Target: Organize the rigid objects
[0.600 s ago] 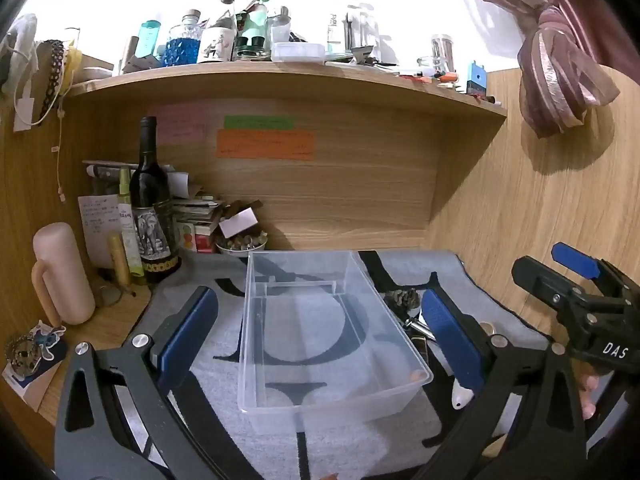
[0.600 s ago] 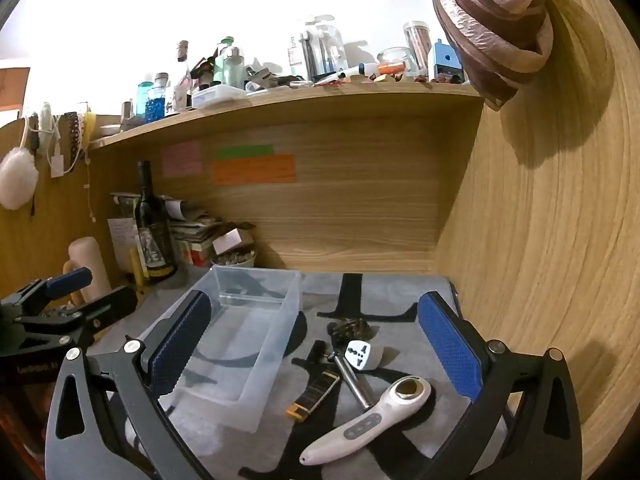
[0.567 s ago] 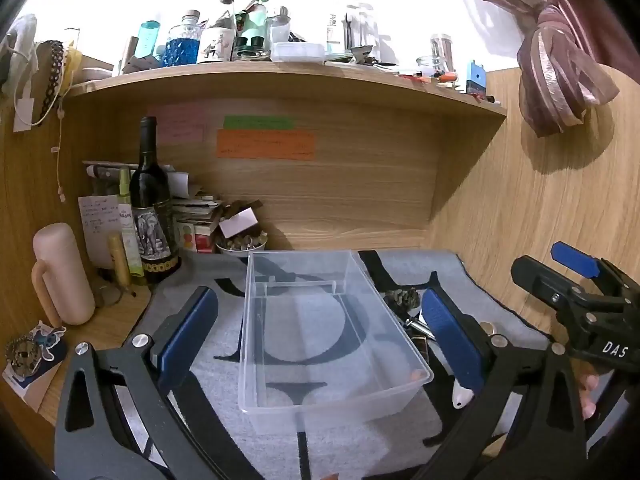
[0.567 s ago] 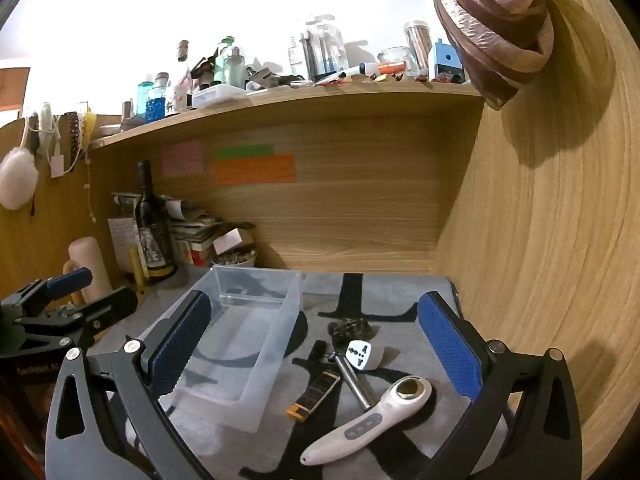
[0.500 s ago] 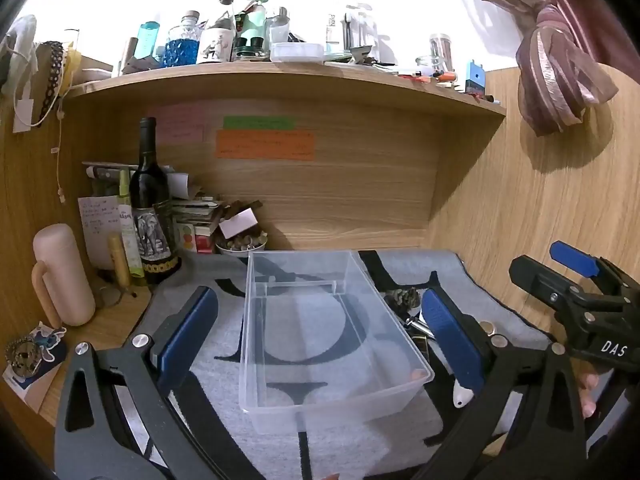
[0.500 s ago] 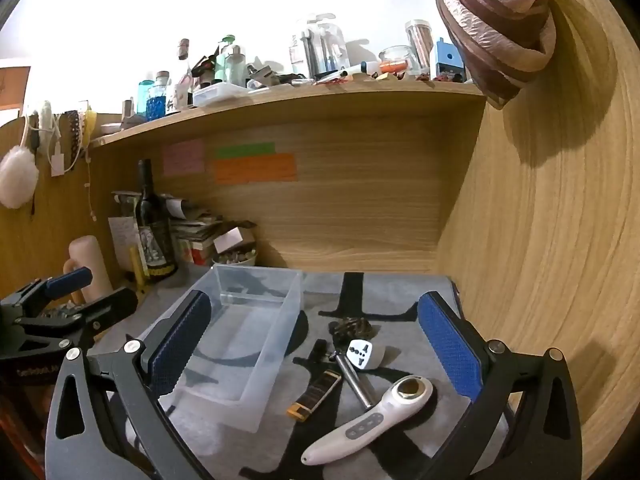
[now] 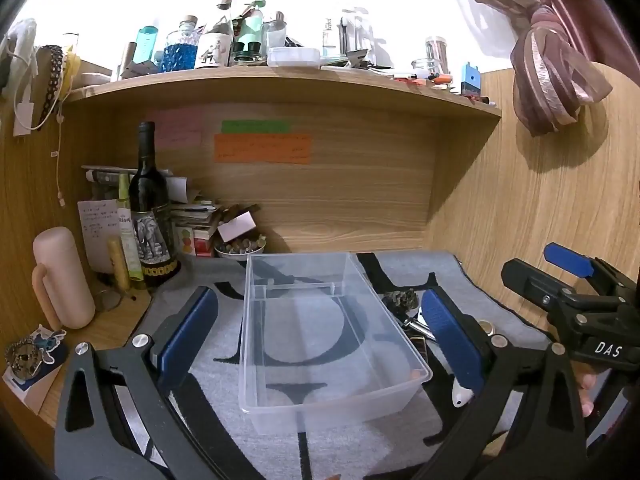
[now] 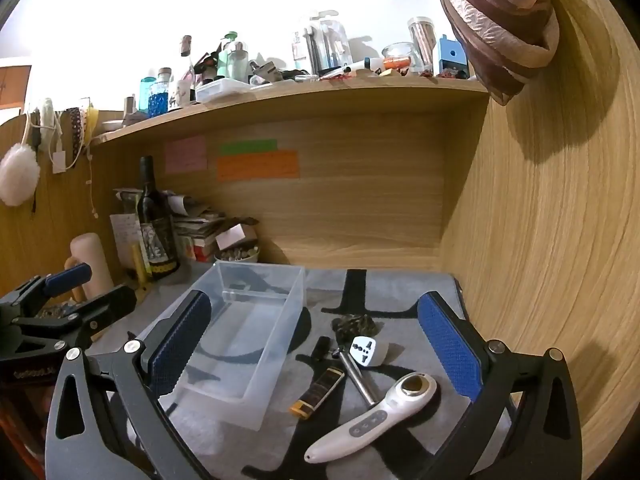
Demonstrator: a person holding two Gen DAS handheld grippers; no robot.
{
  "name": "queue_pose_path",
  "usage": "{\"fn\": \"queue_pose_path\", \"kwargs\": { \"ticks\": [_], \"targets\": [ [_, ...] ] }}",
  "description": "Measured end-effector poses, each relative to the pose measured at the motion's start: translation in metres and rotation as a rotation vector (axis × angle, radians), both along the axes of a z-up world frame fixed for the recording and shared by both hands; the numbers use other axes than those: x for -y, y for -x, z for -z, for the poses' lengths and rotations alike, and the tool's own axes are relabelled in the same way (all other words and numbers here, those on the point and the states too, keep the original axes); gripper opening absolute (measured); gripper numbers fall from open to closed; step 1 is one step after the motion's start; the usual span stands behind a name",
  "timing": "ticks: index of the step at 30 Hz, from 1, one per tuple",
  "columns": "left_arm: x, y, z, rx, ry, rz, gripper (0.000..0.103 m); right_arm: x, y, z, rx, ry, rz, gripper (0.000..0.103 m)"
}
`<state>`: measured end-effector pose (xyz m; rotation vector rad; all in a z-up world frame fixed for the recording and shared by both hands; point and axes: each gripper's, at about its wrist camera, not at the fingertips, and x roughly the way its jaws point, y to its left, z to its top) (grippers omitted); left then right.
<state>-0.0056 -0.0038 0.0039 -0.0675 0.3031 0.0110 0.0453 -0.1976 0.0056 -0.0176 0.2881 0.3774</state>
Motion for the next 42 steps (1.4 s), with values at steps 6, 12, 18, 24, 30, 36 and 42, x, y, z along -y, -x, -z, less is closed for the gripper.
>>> {"fn": "queue_pose_path", "kwargs": {
  "ticks": [6, 12, 18, 24, 30, 36, 42],
  "targets": [
    [0.0012, -0.0006, -0.0002, -0.005, 0.002, 0.003, 0.103, -0.0001, -0.0003, 0.0011, -0.009, -0.004, -0.005, 0.103],
    [0.0012, -0.0019, 0.0001, -0.006, -0.001, 0.005, 0.103, 0.0000, -0.0001, 0.0008, -0.010, -0.006, -0.007, 0.103],
    [0.0041, -0.0044, 0.0003, -0.003, -0.011, 0.010, 0.103, 0.0011, 0.0002, 0.0007, -0.009, -0.005, -0.005, 0.103],
    [0.0047, -0.0044, 0.0011, -0.001, -0.013, 0.011, 0.103, 0.0021, -0.0004, 0.0002, -0.009, -0.011, -0.008, 0.103],
    [0.0050, -0.0040, 0.0022, 0.001, -0.014, 0.011, 0.103, 0.0020, 0.0005, -0.0001, -0.008, -0.010, -0.007, 0.103],
    [0.0054, -0.0039, 0.0030, 0.000, -0.013, 0.014, 0.103, 0.0019, 0.0010, -0.0011, -0.006, -0.010, -0.007, 0.103],
    [0.0065, -0.0040, 0.0031, 0.001, -0.013, 0.014, 0.103, 0.0019, 0.0010, -0.0009, -0.005, -0.010, -0.009, 0.103]
  ]
}}
